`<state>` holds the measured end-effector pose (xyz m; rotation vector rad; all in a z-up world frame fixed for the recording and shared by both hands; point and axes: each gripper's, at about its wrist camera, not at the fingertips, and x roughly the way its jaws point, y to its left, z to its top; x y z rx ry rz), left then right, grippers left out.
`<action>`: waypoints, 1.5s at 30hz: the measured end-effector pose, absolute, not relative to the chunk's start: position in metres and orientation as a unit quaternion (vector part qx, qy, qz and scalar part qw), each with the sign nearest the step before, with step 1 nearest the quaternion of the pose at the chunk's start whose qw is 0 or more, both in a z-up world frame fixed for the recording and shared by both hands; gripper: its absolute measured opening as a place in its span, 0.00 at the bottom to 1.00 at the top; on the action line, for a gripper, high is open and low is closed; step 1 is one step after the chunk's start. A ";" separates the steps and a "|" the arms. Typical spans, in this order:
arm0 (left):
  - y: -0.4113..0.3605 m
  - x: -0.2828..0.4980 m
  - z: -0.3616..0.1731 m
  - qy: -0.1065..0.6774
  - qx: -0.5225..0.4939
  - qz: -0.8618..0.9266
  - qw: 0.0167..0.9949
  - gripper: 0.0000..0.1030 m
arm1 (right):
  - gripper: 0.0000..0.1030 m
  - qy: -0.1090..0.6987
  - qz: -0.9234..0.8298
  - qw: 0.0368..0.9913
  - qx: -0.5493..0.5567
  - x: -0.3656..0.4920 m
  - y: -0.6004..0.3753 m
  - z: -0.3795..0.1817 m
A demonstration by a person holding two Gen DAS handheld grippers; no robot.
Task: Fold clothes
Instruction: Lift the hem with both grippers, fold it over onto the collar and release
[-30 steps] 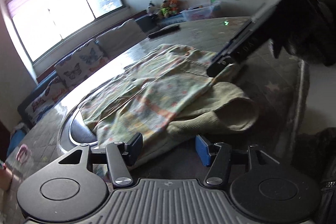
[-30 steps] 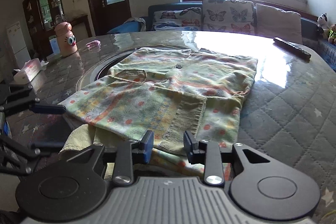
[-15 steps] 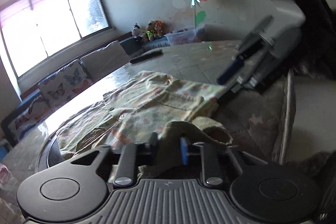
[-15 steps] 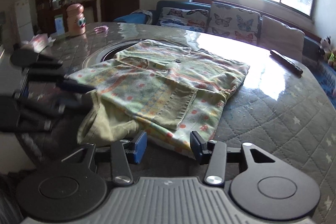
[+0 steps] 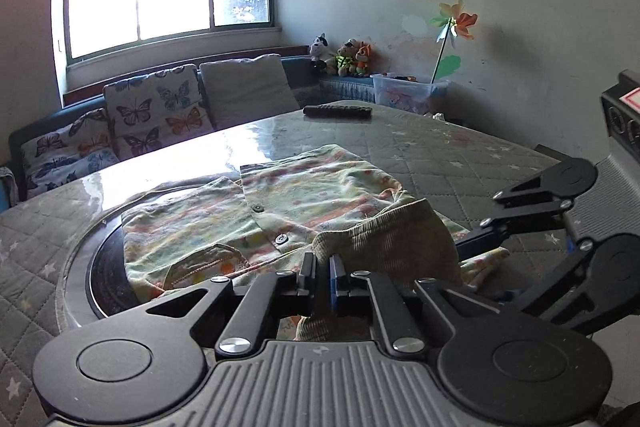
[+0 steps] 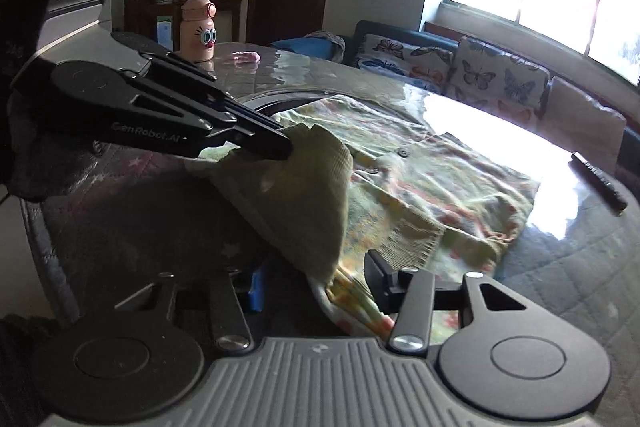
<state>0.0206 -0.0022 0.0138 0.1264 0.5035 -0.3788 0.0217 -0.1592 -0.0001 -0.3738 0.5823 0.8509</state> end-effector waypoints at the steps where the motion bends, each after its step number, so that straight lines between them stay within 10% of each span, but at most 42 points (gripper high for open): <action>1: 0.000 0.018 0.014 0.248 0.063 -0.184 0.949 0.11 | 0.25 0.284 0.405 0.853 -0.168 0.026 -0.158 0.000; 8: 0.021 -0.023 0.014 0.226 0.116 -0.157 0.954 0.48 | 0.15 0.298 0.402 0.861 -0.088 0.047 -0.165 0.016; 16: 0.029 -0.039 -0.012 0.231 0.192 -0.112 0.947 0.52 | 0.13 0.284 0.396 0.871 -0.061 0.057 -0.165 0.030; 19: 0.030 -0.033 -0.019 0.226 0.211 -0.099 0.946 0.48 | 0.12 0.280 0.394 0.874 -0.056 0.056 -0.166 0.032; 24: 0.032 -0.028 -0.021 0.222 0.207 -0.086 0.949 0.10 | 0.10 0.272 0.389 0.879 -0.045 0.052 -0.169 0.033; 45: 0.033 -0.087 0.058 0.229 0.101 -0.179 0.951 0.08 | 0.09 0.241 0.412 0.878 -0.048 -0.001 -0.216 0.093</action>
